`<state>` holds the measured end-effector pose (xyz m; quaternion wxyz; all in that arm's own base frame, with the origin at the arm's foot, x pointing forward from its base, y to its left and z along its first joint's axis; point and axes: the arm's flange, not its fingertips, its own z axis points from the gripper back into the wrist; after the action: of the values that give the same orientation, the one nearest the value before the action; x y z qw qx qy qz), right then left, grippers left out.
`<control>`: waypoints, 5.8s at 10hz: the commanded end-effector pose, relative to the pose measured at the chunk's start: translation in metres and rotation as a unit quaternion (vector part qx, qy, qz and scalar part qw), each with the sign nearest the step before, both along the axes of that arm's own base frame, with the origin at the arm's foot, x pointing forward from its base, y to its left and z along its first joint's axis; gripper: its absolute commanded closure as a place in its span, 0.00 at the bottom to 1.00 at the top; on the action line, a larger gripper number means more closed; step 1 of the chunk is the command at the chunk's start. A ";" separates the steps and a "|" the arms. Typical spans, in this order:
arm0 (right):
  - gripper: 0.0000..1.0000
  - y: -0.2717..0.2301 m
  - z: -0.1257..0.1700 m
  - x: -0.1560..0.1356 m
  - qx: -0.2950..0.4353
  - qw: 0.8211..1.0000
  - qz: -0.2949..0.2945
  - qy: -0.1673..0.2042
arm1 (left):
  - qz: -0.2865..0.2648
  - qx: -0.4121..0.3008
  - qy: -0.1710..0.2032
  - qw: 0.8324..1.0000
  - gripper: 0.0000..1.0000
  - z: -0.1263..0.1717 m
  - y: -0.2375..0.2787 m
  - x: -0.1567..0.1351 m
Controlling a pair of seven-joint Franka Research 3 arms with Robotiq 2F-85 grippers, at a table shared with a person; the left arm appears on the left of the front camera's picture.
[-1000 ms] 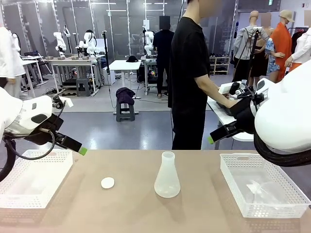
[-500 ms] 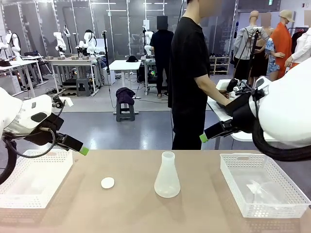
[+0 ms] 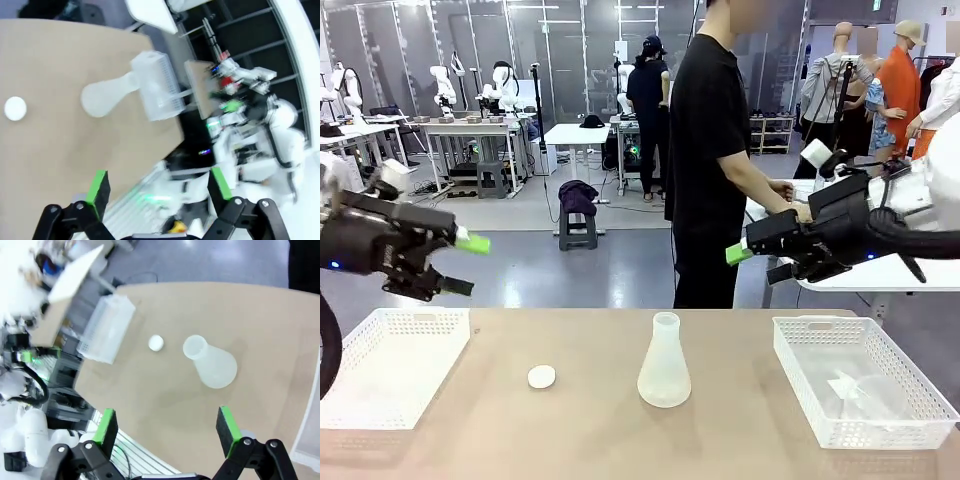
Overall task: Prepare the solutions needed for the experiment.
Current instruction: Pick up the Plastic Funnel and insert it into the Big flask.
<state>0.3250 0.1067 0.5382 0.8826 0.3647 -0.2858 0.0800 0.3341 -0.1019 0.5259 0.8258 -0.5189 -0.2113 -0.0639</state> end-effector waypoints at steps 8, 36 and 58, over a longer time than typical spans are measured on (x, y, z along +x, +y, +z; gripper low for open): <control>0.00 -0.013 -0.030 -0.009 0.270 0.948 -0.050 0.161 | -0.063 -0.209 0.051 0.974 0.00 -0.020 0.026 0.004; 0.00 -0.153 -0.029 0.062 -0.223 0.957 0.112 0.148 | -0.059 -0.204 0.068 0.975 0.00 -0.018 0.025 0.005; 0.00 -0.162 -0.091 0.068 -0.508 0.750 0.421 -0.048 | -0.059 -0.204 0.068 0.975 0.00 -0.018 0.025 0.005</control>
<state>0.4049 -0.0565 0.4584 0.8062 -0.0338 -0.0450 0.5889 0.3397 -0.0739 0.5044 0.7177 -0.6829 -0.1316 -0.0347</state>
